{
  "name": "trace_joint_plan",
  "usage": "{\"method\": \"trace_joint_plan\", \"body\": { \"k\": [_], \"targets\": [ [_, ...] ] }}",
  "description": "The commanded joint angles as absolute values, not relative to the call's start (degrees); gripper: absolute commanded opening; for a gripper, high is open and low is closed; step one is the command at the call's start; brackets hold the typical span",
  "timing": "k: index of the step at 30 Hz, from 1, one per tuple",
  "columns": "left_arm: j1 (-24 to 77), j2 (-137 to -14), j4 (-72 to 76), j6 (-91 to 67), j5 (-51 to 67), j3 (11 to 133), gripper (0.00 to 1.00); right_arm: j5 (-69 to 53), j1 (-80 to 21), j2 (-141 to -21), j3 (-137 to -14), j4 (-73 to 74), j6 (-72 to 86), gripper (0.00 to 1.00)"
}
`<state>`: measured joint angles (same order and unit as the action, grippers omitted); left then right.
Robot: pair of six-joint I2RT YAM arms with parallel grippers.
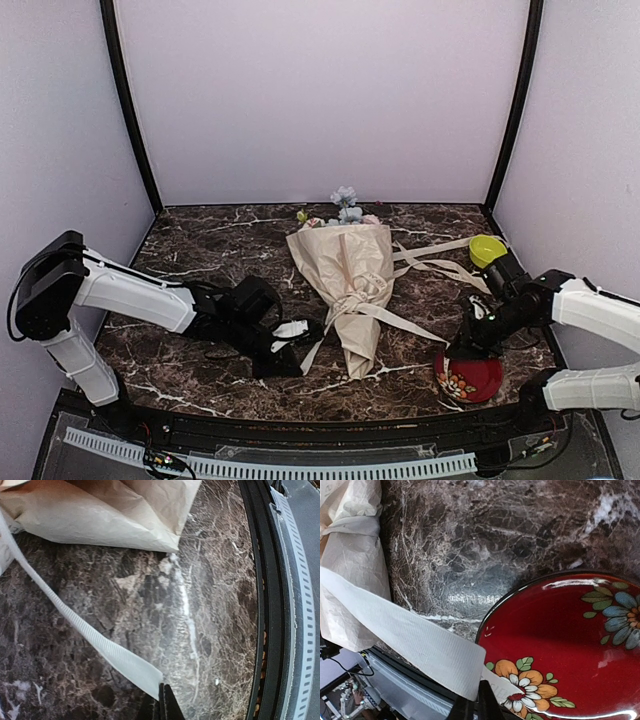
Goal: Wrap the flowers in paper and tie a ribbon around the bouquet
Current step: Tie the half-tied ribbon around the folded bouquet.
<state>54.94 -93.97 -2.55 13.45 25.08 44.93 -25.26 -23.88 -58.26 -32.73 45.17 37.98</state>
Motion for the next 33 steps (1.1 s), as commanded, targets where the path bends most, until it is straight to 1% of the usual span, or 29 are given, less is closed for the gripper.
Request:
{"method": "trace_joint_plan", "body": {
  "k": [1,5,7,8,10,11,13,16,17,18,19,20,21,22,23,24,25,27,29,30,33],
  "targets": [
    [57.13,-92.59,-7.32,14.88,25.69,46.46,0.0,-27.29,-23.64,-57.41,-29.8,39.05,41.74,0.16],
    [59.13,-92.33,-8.43,16.11,25.22,47.81,0.0,-25.35,-23.64,-58.82,-32.39,39.46,40.03,0.48],
    [59.45,-92.84,-9.67,16.7,24.09,48.84,0.01,-23.62,-23.69,-60.07,-35.92,41.02,37.82,0.58],
    [59.5,-92.9,-10.17,17.03,23.56,49.0,0.08,-22.75,-23.65,-60.57,-38.04,41.31,36.61,0.61],
    [59.5,-92.27,-11.49,17.84,23.02,49.29,0.33,-22.14,-23.64,-61.54,-41.63,39.06,35.76,0.65],
    [59.5,-91.06,-11.85,18.39,23.07,49.45,0.4,-22.42,-23.64,-62.27,-42.99,36.48,35.58,0.66],
    [59.38,-87.17,-10.98,19.61,23.13,48.61,0.5,-23.75,-23.69,-65.02,-45.91,31.15,34.26,0.66],
    [57.33,-79.73,-5.24,20.97,25.46,44.58,0.68,-26.45,-24.13,-70.8,-50.64,24.63,31.21,0.58],
    [56.03,-78.13,-3.9,21.41,27.52,43.68,0.69,-26.57,-24.68,-72.47,-51.91,22.23,30.27,0.55],
    [54.74,-77.16,-2.45,21.59,27.12,43.12,0.69,-26.13,-25.5,-74.14,-53.2,20.55,28.82,0.52],
    [53.51,-76.79,-0.09,21.63,24.32,42.43,0.67,-25.46,-26.37,-76.15,-54.52,19.61,27.55,0.47],
    [52.29,-77.15,3.9,21.39,18.33,41.59,0.61,-24.85,-27.17,-78.22,-56.1,19.52,26.43,0.43],
    [51.12,-78.59,8.2,20.76,12.82,40.82,0.46,-24.64,-27.85,-80.22,-57.55,19.58,25.48,0.43],
    [49.91,-80.64,11.99,20.69,8.83,40.64,0.34,-24.39,-28.32,-82.07,-58.79,19.67,25.35,0.44],
    [49.21,-83.5,13.88,21.85,7.53,41.28,0.31,-24.36,-28.78,-83.53,-59.49,19.26,25.8,0.46],
    [49.11,-86.57,15.05,23.98,6.0,42.59,0.34,-23.85,-29.21,-84.65,-60.04,18.91,27.02,0.5],
    [49.13,-89.51,15.81,25.42,4.81,44.12,0.4,-22.63,-29.47,-85.56,-60.62,18.77,28.68,0.53],
    [49.13,-95.48,16.36,28.05,4.62,47.41,0.54,-21.84,-30.39,-86.56,-60.26,17.08,32.94,0.58],
    [49.13,-99.34,19.28,30.5,5.63,48.78,0.62,-21.87,-31.32,-86.9,-59.1,14.93,36.76,0.66],
    [49.13,-100.8,20.26,31.03,5.94,49.56,0.65,-21.41,-31.75,-86.97,-58.48,14.08,38.1,0.68],
    [49.04,-104.85,21.12,31.81,4.88,52.53,0.69,-20.82,-32.78,-88.08,-56.89,12.19,41.02,0.7]
  ]
}}
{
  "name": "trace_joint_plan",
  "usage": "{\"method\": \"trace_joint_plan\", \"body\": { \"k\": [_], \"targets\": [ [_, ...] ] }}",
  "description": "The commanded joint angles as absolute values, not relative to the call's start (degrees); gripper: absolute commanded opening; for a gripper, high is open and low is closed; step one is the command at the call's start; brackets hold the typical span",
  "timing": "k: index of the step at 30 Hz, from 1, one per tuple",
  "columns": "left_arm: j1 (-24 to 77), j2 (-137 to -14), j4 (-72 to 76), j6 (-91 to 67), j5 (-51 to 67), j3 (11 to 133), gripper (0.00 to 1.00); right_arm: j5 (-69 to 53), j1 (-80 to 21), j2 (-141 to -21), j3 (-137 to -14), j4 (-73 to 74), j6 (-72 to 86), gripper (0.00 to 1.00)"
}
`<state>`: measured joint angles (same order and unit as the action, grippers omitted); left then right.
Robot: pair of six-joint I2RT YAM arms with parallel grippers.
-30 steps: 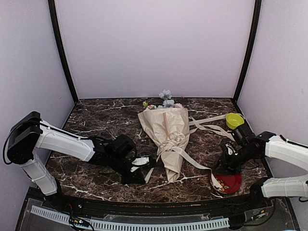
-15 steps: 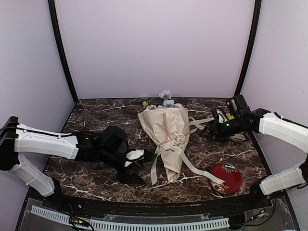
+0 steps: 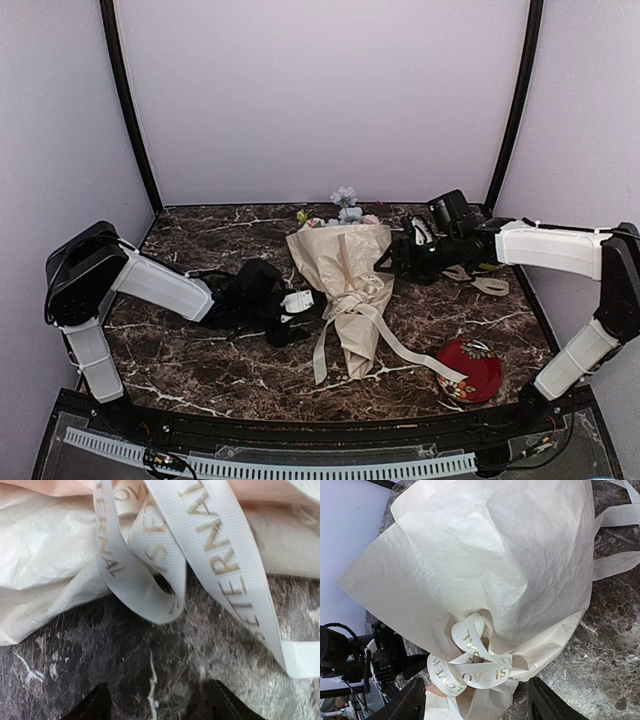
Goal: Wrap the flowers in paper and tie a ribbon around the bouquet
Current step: Tie the half-tied ribbon around the folded bouquet.
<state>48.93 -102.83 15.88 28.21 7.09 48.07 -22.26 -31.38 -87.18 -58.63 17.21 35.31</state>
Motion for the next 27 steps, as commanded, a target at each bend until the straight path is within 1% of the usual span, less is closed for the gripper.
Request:
{"method": "trace_joint_plan", "body": {
  "k": [1,4,7,9,13,15,16,18,20,21,24,27],
  "targets": [
    [48.97,-106.38,20.75,31.89,4.81,53.88,0.69,-21.09,-32.94,-88.74,-56.76,12.06,41.26,0.7],
    [48.96,-109.52,19.64,31.52,8.06,56.61,0.69,-22.22,-33.21,-90.73,-57.08,11.78,41.61,0.69],
    [48.96,-109.92,22.44,30.85,12.43,55.73,0.69,-22.08,-33.18,-92.04,-57.88,11.95,41.58,0.7],
    [48.96,-110.59,20.86,31.21,15.33,56.68,0.68,-22.82,-33.29,-93.38,-58.38,11.52,41.71,0.71],
    [48.97,-112.36,20.02,30.99,14.85,58.38,0.67,-24.38,-33.49,-95.7,-58.85,11.4,41.64,0.7],
    [48.96,-112.66,19.9,31.07,15.76,58.75,0.63,-24.83,-33.6,-95.88,-58.74,11.43,41.74,0.67],
    [48.96,-112.75,20.32,30.91,15.43,58.78,0.59,-24.76,-33.6,-95.7,-58.74,11.49,41.67,0.65],
    [48.96,-112.81,21.2,30.51,13.91,58.39,0.43,-24.3,-33.63,-95.27,-58.86,11.67,41.45,0.56],
    [48.96,-112.7,21.6,30.37,13.46,58.36,0.29,-23.94,-33.61,-94.96,-59.1,11.94,41.22,0.53],
    [48.96,-112.68,21.66,30.33,13.57,58.38,0.26,-23.79,-33.58,-95.0,-59.21,12.21,40.98,0.53],
    [48.93,-112.68,22.21,30.31,14.05,58.36,0.13,-22.7,-33.66,-95.69,-59.97,13.68,39.81,0.59],
    [48.91,-112.55,22.03,30.32,13.75,58.69,0.0,-21.94,-33.66,-96.14,-61.22,14.44,38.91,0.6]
  ]
}}
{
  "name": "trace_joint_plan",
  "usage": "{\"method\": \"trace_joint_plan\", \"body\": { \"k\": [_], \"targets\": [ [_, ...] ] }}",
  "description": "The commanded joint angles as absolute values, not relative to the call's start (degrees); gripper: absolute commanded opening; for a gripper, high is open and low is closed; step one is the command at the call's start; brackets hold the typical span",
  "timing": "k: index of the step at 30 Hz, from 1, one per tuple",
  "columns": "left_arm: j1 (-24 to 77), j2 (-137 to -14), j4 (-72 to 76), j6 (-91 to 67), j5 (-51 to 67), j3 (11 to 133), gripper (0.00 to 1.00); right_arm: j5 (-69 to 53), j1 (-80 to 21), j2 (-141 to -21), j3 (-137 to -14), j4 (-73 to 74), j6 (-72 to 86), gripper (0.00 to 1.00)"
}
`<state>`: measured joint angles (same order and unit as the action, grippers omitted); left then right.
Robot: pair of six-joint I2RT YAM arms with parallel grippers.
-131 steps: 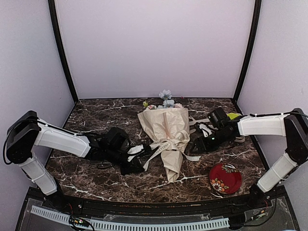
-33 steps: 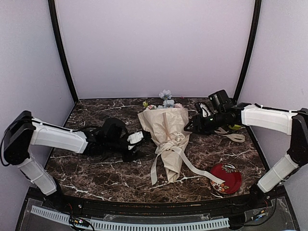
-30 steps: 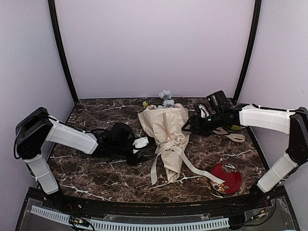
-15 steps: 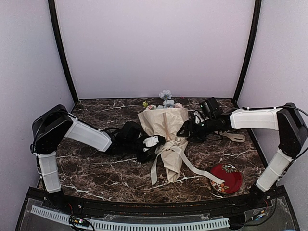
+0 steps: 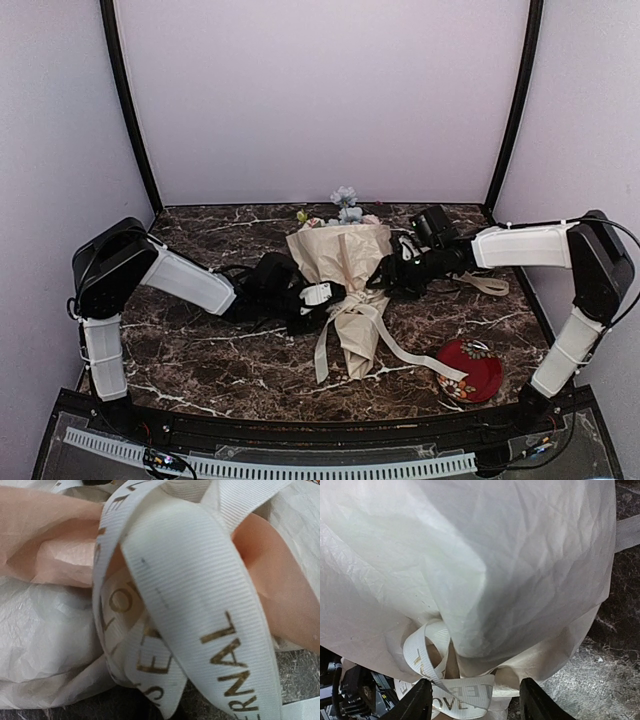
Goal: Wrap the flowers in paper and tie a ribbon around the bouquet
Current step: Tie the half-tied ribbon around the folded bouquet.
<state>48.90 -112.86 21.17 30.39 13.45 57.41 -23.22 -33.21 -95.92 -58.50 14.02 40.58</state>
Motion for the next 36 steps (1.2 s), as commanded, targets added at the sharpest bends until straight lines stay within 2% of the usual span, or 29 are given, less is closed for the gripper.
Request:
{"method": "trace_joint_plan", "body": {
  "k": [1,5,8,9,13,21,36],
  "targets": [
    [48.87,-112.38,21.82,30.32,13.61,58.73,0.0,-21.85,-33.66,-96.21,-61.8,14.68,38.6,0.59],
    [48.87,-111.4,21.09,30.54,13.46,58.46,0.0,-21.89,-33.62,-95.98,-63.17,15.56,37.6,0.46],
    [48.87,-110.59,20.33,30.99,12.4,58.45,0.0,-23.27,-33.62,-95.94,-62.76,15.4,37.93,0.19],
    [48.87,-110.26,20.18,31.14,11.47,58.45,0.0,-23.57,-33.62,-95.99,-62.61,15.57,37.96,0.13],
    [48.87,-107.87,19.32,32.95,8.78,58.73,0.0,-24.55,-33.58,-94.52,-61.56,16.75,37.31,0.01],
    [48.87,-105.03,15.79,38.04,5.11,60.45,0.0,-34.23,-33.73,-90.24,-59.32,21.3,33.9,0.0],
    [45.77,-112.8,12.43,46.95,1.79,70.51,0.0,-32.51,-33.67,-78.88,-44.13,27.26,33.66,0.0]
  ]
}}
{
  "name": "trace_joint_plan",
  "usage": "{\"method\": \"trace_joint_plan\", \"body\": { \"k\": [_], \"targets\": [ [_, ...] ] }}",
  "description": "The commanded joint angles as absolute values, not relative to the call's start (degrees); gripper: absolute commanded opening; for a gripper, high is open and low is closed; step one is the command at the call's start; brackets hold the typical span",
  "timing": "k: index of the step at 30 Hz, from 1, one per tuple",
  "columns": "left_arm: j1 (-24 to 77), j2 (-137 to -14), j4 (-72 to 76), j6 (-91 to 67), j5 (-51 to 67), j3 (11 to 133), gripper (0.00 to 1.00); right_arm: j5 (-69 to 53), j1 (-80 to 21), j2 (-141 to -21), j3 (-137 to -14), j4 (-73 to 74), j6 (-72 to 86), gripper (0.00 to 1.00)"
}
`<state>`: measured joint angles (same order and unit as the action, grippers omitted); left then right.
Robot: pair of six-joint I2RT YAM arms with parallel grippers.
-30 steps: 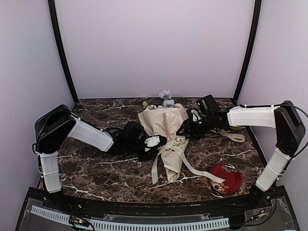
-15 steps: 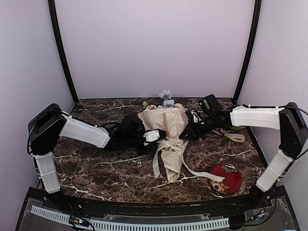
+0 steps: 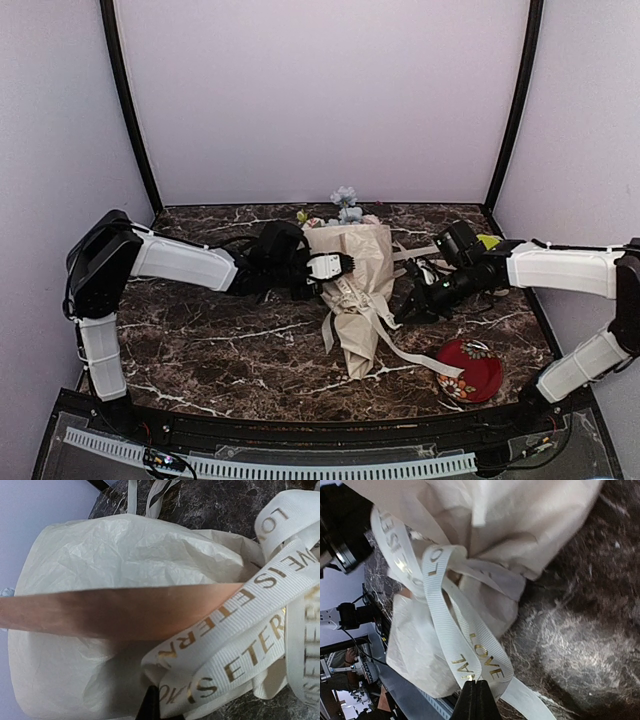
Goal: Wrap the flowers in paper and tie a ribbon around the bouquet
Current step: Tie the half-tied ribbon around the folded bouquet.
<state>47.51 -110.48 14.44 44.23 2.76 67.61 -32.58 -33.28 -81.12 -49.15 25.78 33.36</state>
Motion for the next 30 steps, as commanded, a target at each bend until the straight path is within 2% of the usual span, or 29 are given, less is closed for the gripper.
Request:
{"method": "trace_joint_plan", "body": {
  "k": [1,15,23,27,29,30],
  "targets": [
    [45.38,-113.77,12.06,47.38,1.47,71.22,0.0,-32.1,-33.66,-78.36,-42.91,27.36,33.64,0.0],
    [42.8,-119.74,5.81,46.59,1.26,76.36,0.0,-27.76,-33.73,-75.43,-34.68,27.97,33.5,0.0],
    [42.8,-119.08,5.31,43.57,2.72,77.25,0.0,-27.11,-33.72,-76.79,-37.51,28.47,31.68,0.0],
    [42.8,-116.51,9.6,41.58,3.7,75.94,0.0,-27.03,-33.67,-76.8,-39.22,28.55,31.49,0.0],
    [42.83,-115.51,12.48,41.01,4.06,75.49,0.05,-26.81,-33.58,-76.64,-39.82,28.44,31.36,0.0],
    [42.81,-115.29,13.04,40.84,4.4,75.56,0.1,-26.76,-33.63,-76.64,-40.27,28.32,31.37,0.0]
  ]
}}
